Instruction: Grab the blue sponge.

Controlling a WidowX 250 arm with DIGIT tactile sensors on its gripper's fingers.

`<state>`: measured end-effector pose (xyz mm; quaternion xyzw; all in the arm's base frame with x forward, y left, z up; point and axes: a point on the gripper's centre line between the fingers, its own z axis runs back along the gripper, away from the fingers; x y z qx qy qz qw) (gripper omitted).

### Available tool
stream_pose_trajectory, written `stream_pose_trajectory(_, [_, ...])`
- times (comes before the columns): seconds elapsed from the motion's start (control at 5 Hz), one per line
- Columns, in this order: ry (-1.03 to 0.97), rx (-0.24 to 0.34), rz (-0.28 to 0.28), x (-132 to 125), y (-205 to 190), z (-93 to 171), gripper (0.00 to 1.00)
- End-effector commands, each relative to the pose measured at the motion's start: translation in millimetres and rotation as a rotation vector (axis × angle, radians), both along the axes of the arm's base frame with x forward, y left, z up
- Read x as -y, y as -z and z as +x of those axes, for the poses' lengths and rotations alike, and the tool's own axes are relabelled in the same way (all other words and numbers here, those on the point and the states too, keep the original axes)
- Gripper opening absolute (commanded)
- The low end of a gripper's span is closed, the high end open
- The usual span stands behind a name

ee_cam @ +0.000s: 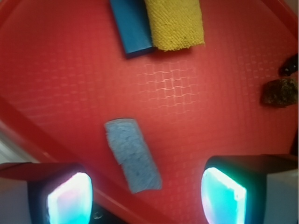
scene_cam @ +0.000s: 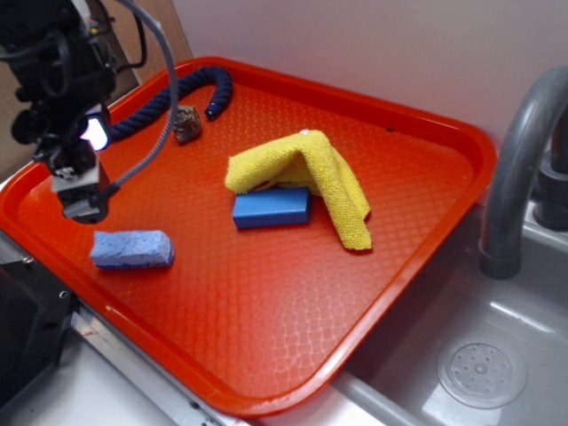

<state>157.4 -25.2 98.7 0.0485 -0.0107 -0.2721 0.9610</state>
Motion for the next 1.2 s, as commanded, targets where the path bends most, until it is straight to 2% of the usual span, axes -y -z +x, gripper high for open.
stream_pose_trajectory(0.0, [0.021, -0.022, 0.050, -2, 22, 1, 1.00])
stream_pose_trajectory(1.0, [0.077, -0.162, 0.152, 4, 81, -13, 1.00])
